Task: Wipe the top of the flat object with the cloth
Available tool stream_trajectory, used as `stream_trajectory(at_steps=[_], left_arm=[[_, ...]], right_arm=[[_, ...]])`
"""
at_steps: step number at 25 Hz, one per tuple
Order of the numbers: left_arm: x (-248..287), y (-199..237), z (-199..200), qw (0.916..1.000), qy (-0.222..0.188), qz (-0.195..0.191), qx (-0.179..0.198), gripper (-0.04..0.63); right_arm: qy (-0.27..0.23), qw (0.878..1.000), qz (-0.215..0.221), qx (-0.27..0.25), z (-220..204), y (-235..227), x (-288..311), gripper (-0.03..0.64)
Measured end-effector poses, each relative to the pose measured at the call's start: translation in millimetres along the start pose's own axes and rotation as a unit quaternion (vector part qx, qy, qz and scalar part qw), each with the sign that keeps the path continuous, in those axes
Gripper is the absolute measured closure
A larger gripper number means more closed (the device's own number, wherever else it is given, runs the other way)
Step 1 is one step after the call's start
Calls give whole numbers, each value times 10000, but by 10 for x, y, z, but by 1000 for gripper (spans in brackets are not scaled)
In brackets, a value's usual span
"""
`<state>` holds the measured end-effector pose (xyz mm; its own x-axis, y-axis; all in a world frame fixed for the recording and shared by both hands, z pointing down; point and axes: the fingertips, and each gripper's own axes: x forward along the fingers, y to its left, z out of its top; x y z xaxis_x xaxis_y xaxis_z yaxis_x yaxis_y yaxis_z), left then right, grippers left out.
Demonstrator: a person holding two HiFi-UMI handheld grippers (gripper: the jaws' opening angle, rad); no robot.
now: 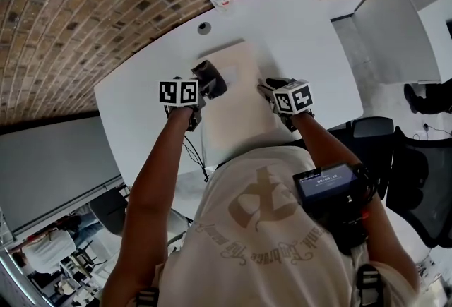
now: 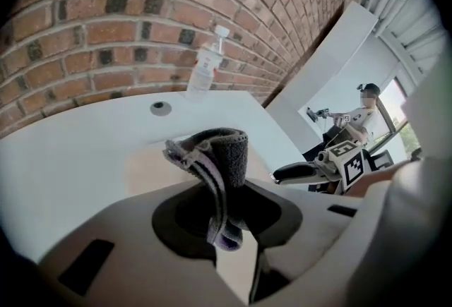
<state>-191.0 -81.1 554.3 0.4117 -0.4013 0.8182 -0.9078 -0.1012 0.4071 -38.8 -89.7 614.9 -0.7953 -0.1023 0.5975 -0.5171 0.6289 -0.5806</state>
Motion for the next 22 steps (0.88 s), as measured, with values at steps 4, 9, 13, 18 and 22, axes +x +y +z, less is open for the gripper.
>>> stream_trajectory(at_steps=[4,9,13,18,22], left_arm=[[267,-404,88,9990,80,-413,121,492],[568,-815,198,9964,180,-822,115,492],[800,-1048,231,9948,332,-948,174,492],[996,-1100,96,9937,752,-738,370,492],[995,-992,49,9939,869,-605,300,491]], right_arm=[[133,9999,58,-72,-101,58,-24,448],[265,9993,105,-259,-217,137,-47,448],[287,9990,121,-328,-241,149,-51,448],[401,9977,177,-508,-248,155,-47,446],[438,9970,235,-602,-251,135,-57,446]])
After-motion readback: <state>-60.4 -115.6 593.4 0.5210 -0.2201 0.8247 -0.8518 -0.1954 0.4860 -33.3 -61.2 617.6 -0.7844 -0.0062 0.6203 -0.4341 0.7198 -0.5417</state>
